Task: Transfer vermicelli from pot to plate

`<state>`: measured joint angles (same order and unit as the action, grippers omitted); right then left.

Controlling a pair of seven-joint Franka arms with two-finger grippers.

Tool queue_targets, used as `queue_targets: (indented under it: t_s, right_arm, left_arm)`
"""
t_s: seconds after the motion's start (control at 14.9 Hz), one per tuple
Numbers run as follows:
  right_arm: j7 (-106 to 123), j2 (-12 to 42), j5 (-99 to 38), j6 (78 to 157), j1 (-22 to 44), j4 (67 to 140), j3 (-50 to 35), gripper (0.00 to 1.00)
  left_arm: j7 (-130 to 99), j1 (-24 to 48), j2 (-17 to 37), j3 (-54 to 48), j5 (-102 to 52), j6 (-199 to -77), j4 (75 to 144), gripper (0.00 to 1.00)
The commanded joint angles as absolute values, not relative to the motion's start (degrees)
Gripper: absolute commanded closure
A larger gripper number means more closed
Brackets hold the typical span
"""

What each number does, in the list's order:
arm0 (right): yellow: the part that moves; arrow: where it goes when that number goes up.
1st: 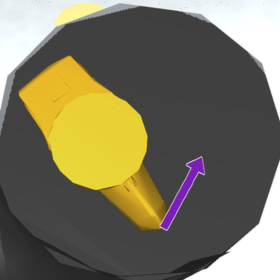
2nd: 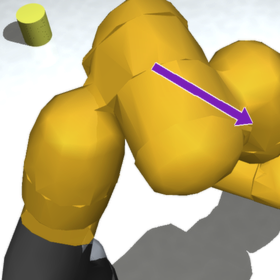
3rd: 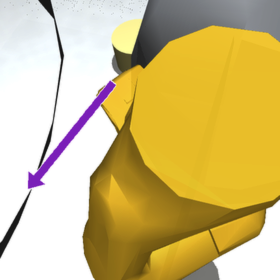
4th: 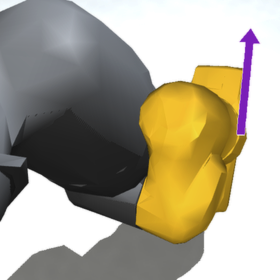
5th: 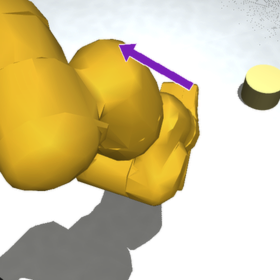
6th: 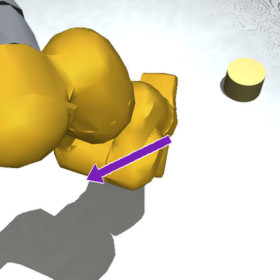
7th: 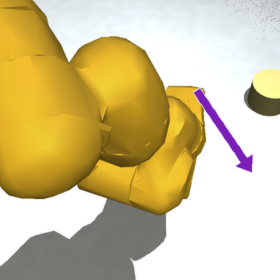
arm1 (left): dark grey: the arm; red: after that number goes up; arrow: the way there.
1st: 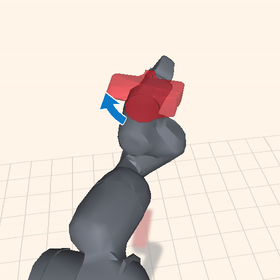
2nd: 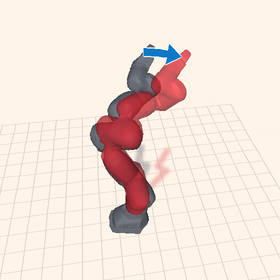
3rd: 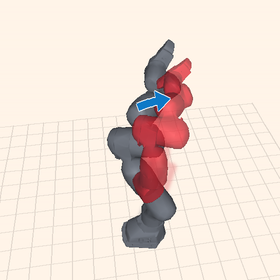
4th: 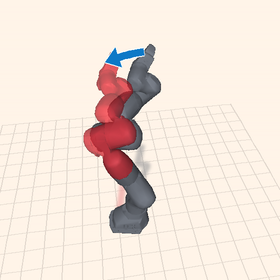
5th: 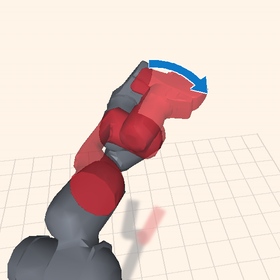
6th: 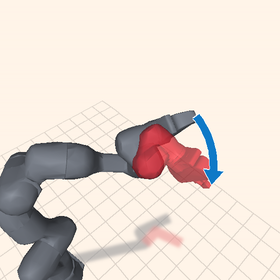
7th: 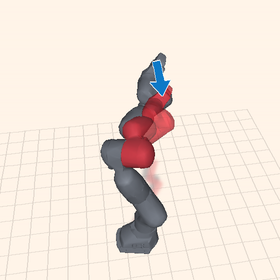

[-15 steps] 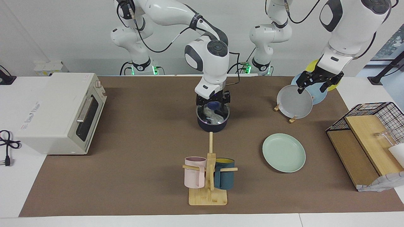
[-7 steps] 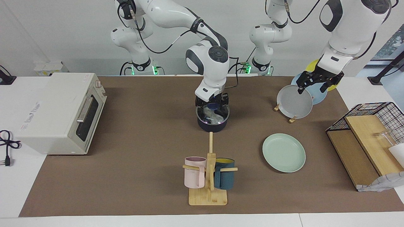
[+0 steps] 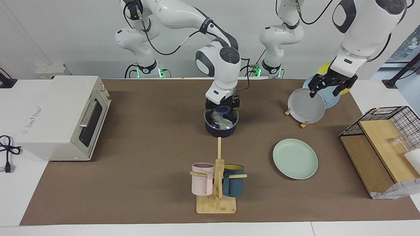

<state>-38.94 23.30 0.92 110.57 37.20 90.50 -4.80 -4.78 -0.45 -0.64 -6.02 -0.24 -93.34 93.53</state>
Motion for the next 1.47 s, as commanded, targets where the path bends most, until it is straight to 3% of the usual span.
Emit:
queue_targets:
  t_s: [0.0,0.6,1.14,1.41]
  right_arm:
    - [-40.17,21.88,1.58,112.06,37.09,92.64,-4.92,0.00]
    - [-40.17,21.88,1.58,112.06,37.71,92.46,-4.92,0.20]
    - [-40.17,21.97,1.41,112.15,37.79,92.02,-4.92,0.23]
    - [-40.08,21.97,1.41,112.15,37.79,92.02,-4.92,0.31]
  left_arm:
    - [-4.57,-1.49,-2.29,-6.50,-0.97,-94.75,95.71,0.00]
    - [-4.57,-1.49,-2.29,-6.50,-0.97,-95.45,95.80,0.00]
    - [-4.48,-1.41,-2.20,-6.50,-0.97,-95.54,95.80,0.00]
    - [-4.48,-1.41,-2.28,-6.50,-0.97,-95.54,95.80,0.00]
